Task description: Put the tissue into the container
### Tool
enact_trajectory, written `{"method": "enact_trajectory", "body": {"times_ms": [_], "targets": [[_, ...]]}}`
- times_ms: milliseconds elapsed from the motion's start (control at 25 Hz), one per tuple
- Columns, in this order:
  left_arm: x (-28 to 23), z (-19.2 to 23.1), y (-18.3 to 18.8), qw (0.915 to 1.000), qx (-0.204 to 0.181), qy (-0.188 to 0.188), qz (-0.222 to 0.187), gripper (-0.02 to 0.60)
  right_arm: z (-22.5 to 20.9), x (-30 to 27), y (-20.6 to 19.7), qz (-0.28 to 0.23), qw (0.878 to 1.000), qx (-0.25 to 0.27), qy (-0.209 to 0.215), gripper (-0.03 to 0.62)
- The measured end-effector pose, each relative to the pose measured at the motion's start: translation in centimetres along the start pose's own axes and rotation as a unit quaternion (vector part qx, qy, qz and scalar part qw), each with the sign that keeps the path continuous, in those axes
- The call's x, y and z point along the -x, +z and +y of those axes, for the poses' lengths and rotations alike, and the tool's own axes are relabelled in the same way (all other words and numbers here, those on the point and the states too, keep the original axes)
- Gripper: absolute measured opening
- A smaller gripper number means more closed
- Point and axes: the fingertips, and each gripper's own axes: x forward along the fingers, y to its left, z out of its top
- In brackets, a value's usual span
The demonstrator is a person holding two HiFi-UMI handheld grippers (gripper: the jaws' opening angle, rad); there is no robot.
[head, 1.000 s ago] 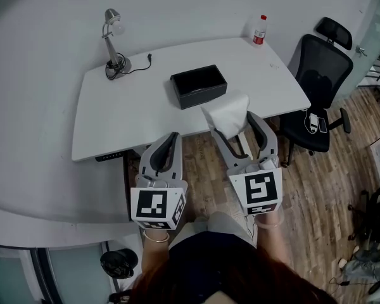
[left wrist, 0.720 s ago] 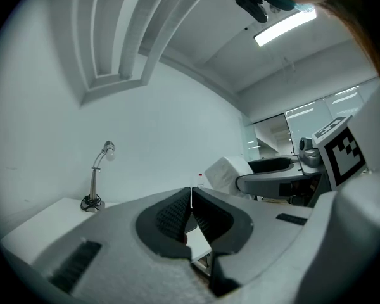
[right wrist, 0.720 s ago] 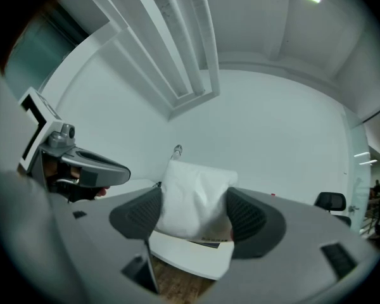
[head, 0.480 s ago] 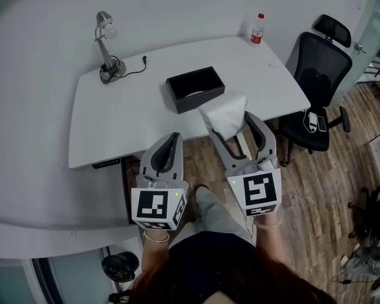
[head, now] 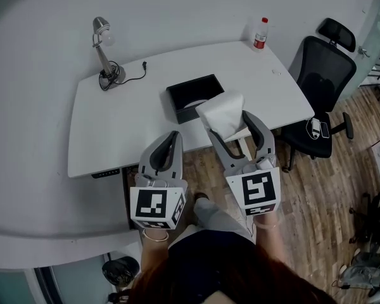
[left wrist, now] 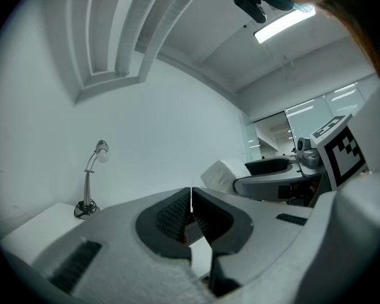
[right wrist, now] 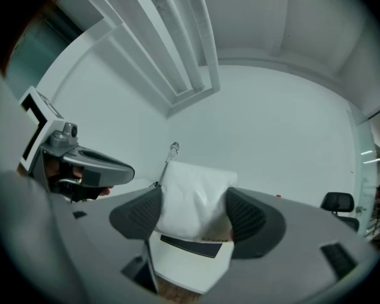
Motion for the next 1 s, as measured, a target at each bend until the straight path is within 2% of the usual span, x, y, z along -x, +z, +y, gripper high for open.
{"method": "enact_trajectory", "body": {"times_ms": [600, 1000], "targets": [[-5.1, 3.3, -0.4, 0.9998, -0.015, 0.006, 0.010, 0.029, -1.9, -6.4, -1.5, 0.011, 1.000, -0.023, 0.013, 0.333], [-8.5, 5.3, -1.3, 0.9997, -0.010, 0.015, 0.018, 0.029, -3.0, -10.4, -3.0, 0.030, 0.999, -0.031, 0.026, 0.333]]}}
